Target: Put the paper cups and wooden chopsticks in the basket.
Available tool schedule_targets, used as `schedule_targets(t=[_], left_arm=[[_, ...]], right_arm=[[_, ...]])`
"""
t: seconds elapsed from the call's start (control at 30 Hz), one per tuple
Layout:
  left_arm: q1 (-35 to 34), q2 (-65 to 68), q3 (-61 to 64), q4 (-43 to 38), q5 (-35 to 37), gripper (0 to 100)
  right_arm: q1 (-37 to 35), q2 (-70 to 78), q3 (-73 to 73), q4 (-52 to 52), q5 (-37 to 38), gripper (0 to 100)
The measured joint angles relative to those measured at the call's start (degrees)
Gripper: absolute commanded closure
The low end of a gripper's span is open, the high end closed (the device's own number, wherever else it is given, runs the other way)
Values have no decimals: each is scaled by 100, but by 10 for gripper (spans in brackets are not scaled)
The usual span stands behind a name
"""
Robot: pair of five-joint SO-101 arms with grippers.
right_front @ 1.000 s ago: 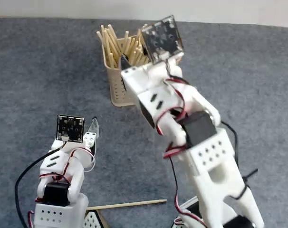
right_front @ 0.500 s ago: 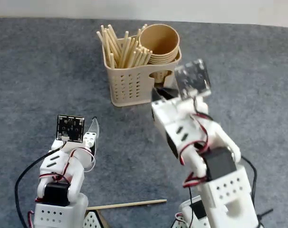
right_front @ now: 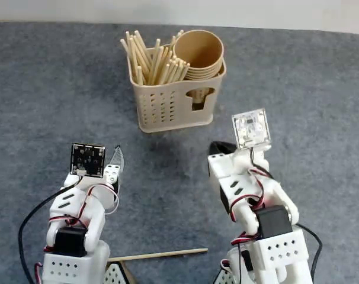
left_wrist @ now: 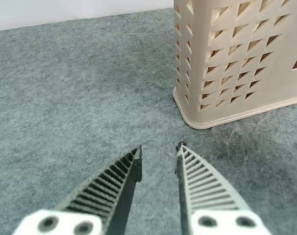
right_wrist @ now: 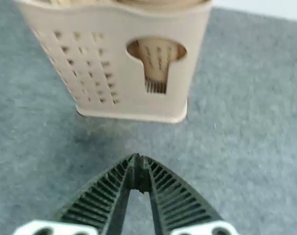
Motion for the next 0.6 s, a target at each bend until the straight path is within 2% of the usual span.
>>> schedule_targets(t=[0.27,0.43,0.6], left_arm=[[0,0,0,0,0,874],[0,0,-9,0,0,874],[-9,0,-615,440,0,874]], right_arm=[[642,-624,1354,-1187,-9,993],[791,-1301,2242,-1626,-536,993],[1248,-2233,2708,-1688,-993,993]])
